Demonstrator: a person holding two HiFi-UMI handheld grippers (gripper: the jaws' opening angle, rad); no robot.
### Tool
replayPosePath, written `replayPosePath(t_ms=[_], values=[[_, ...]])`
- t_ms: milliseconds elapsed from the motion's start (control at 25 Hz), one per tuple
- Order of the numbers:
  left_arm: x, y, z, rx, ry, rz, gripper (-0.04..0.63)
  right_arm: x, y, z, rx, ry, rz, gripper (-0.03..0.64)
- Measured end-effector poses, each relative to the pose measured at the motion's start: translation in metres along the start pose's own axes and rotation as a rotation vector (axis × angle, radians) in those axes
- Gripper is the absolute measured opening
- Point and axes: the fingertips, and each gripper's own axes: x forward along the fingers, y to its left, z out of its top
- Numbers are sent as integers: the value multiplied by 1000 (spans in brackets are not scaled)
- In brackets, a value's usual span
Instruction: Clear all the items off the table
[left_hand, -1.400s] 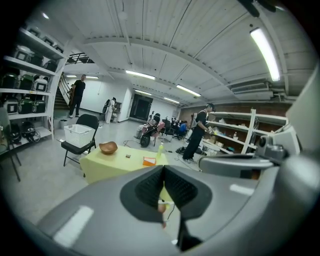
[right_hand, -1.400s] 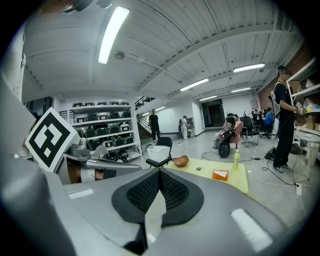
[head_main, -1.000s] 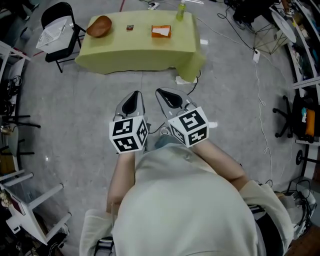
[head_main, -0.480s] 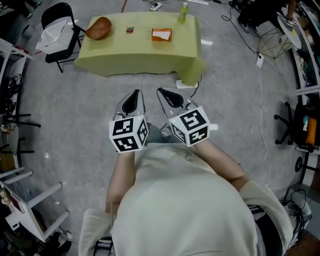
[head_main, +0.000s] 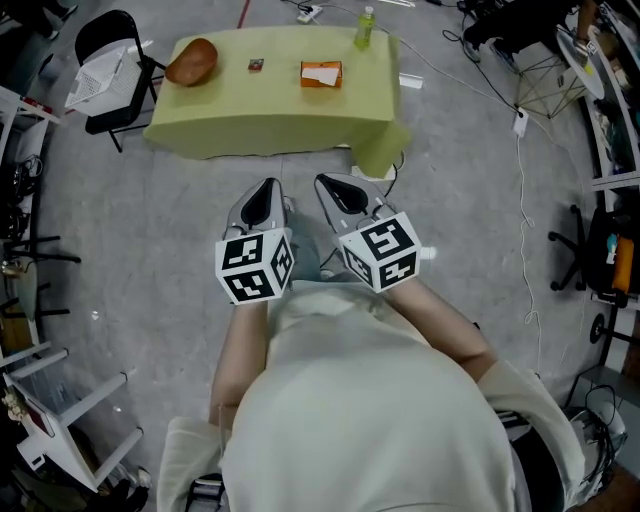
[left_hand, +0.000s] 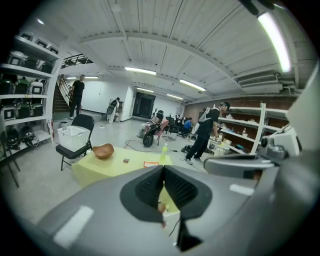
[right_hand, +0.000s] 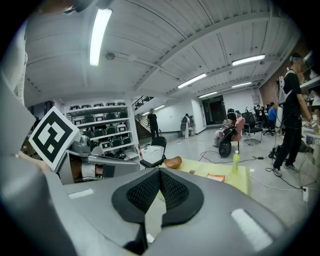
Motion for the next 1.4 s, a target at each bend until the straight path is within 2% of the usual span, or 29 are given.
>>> replayPosePath(t_ms=[880,1400], values=[[149,83,86,38,61,-130,9,150,-79,63,36,29,-139,-3],[247,134,140,73,82,-211,9,245,-135,107,64,6,-237,-3]])
